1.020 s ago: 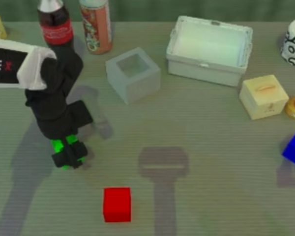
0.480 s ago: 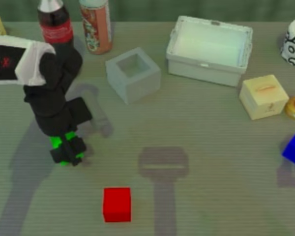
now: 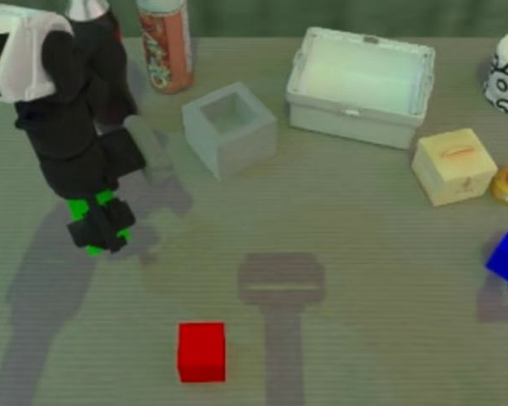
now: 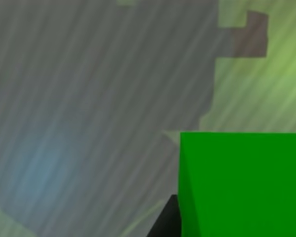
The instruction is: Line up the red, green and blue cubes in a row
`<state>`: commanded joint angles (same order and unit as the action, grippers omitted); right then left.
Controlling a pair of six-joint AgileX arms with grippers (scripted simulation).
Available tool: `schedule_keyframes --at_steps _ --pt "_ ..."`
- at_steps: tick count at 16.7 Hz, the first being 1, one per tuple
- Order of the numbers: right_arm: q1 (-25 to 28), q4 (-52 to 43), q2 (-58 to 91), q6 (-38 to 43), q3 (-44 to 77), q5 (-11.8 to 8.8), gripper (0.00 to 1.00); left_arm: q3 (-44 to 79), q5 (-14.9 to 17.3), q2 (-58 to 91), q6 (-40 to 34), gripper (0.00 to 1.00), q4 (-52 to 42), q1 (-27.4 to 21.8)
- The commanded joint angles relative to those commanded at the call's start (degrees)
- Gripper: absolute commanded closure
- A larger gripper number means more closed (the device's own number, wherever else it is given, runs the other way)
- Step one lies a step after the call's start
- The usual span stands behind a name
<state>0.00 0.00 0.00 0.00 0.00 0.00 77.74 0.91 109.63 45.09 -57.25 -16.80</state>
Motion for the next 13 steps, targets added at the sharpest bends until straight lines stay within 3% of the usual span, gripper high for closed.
schedule_keyframes --at_steps 4,7,13 --pt "0.0 0.0 0.0 0.0 0.0 0.0 0.00 -0.1 0.0 0.2 0.1 1.00 0.1 -0.4" --pt "0.0 0.0 0.0 0.0 0.0 0.0 0.00 0.9 0.0 0.6 -0.9 1.00 -0.6 -4.3" --pt "0.0 0.0 0.0 0.0 0.0 0.0 0.00 3.9 -0.2 1.0 -5.4 1.00 -3.3 -24.6"
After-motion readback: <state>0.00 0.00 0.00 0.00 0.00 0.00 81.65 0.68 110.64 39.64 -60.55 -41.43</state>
